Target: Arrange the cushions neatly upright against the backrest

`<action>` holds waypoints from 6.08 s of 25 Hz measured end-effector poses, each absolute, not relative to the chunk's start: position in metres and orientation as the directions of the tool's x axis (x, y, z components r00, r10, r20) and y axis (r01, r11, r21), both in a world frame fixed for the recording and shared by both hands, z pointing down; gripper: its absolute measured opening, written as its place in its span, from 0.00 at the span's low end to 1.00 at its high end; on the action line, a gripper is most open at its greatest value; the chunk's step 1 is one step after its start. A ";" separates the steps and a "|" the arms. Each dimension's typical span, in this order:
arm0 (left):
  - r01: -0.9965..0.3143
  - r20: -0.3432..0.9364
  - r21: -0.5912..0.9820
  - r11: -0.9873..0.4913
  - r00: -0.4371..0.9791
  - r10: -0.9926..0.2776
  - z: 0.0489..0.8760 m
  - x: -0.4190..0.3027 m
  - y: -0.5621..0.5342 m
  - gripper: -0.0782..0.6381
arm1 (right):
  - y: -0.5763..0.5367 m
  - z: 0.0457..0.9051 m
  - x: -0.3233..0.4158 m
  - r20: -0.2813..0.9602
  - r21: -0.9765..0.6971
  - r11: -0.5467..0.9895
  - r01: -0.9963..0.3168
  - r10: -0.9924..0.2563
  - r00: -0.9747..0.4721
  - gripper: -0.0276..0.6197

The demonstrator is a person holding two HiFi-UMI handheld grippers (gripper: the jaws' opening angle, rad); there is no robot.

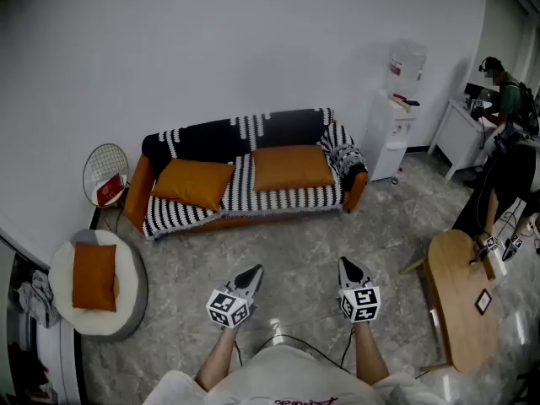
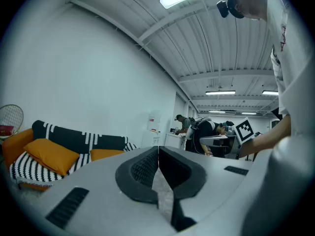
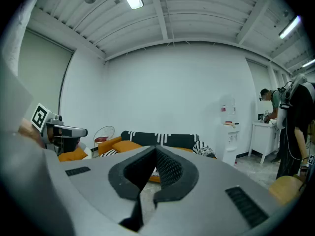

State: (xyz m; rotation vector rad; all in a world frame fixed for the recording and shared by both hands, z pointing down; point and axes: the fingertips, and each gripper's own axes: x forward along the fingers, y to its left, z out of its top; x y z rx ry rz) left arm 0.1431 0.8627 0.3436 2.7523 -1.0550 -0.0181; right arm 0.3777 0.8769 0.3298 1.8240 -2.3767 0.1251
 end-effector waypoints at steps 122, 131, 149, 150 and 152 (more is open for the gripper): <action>-0.671 0.137 0.255 -0.696 0.738 -0.660 0.374 0.245 0.176 0.15 | 0.193 0.394 0.457 0.309 -0.042 0.348 -0.937 -0.887 -0.344 0.09; -0.688 0.148 0.253 -0.680 0.722 -0.676 0.367 0.281 0.073 0.15 | 0.083 0.391 0.496 0.310 -0.056 0.359 -0.932 -0.881 -0.358 0.09; -0.720 0.303 0.323 -0.614 0.693 -0.654 0.432 0.266 0.016 0.15 | 0.010 0.445 0.514 0.434 -0.104 0.339 -0.935 -0.830 -0.350 0.09; -0.722 0.315 0.325 -0.611 0.691 -0.650 0.437 0.263 0.014 0.15 | 0.008 0.450 0.515 0.444 -0.106 0.336 -0.936 -0.826 -0.347 0.09; -0.727 0.341 0.333 -0.601 0.687 -0.642 0.450 0.257 0.014 0.15 | 0.007 0.461 0.516 0.466 -0.113 0.329 -0.938 -0.816 -0.342 0.09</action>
